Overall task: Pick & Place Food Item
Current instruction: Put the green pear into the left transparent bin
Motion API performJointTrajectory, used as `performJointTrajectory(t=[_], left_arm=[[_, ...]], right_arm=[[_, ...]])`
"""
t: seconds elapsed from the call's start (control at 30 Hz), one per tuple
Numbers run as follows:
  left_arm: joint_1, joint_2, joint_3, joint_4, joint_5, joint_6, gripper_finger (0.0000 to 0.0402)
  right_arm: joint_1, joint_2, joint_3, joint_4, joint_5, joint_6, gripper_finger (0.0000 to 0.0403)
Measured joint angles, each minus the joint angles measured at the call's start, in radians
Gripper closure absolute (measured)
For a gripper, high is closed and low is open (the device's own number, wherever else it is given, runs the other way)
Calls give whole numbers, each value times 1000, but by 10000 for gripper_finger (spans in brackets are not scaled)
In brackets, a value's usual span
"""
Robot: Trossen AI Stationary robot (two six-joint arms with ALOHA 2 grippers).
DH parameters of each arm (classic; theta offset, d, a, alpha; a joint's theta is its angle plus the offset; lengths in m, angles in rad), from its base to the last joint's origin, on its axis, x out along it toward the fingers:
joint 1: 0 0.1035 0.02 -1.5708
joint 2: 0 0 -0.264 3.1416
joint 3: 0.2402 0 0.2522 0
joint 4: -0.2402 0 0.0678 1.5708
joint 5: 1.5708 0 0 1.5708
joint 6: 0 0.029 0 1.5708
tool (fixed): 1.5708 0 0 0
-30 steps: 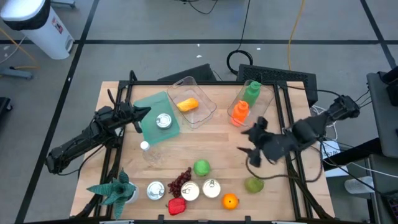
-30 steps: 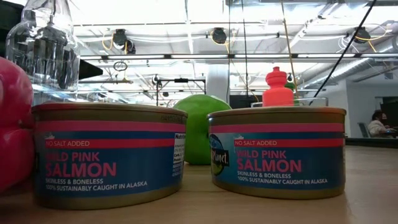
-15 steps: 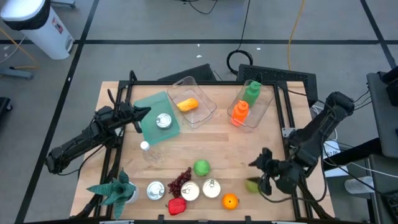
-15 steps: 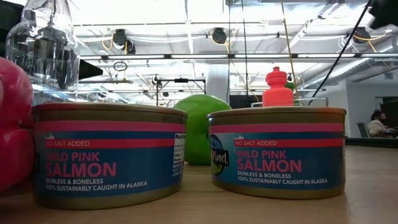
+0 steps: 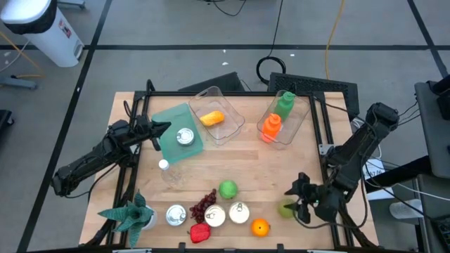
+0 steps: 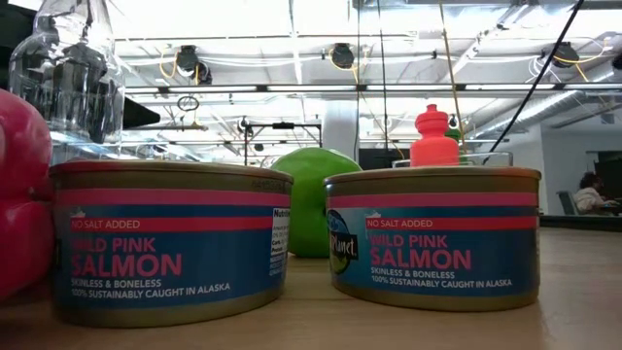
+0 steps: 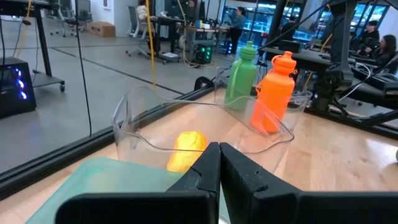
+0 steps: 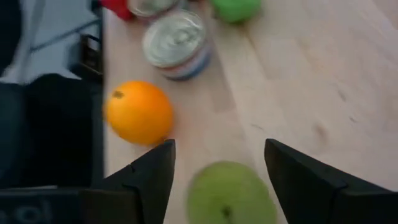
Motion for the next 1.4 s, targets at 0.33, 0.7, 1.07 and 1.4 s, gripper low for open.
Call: performJointTrajectory(t=[0.33, 0.7, 1.07, 1.4], left_arm=[[0, 0, 0, -1, -3, 6, 387], [0, 0, 0, -3, -3, 2, 387], [0, 0, 0, -4, -3, 4, 387], [0, 0, 0, -4, -3, 2, 387]], right_arm=[[45, -1, 0, -1, -99, 25, 191], [37, -1, 0, -34, -78, -38, 200], [28, -1, 0, -90, -94, 124, 202], [27, -1, 0, -159, -160, 273, 202]])
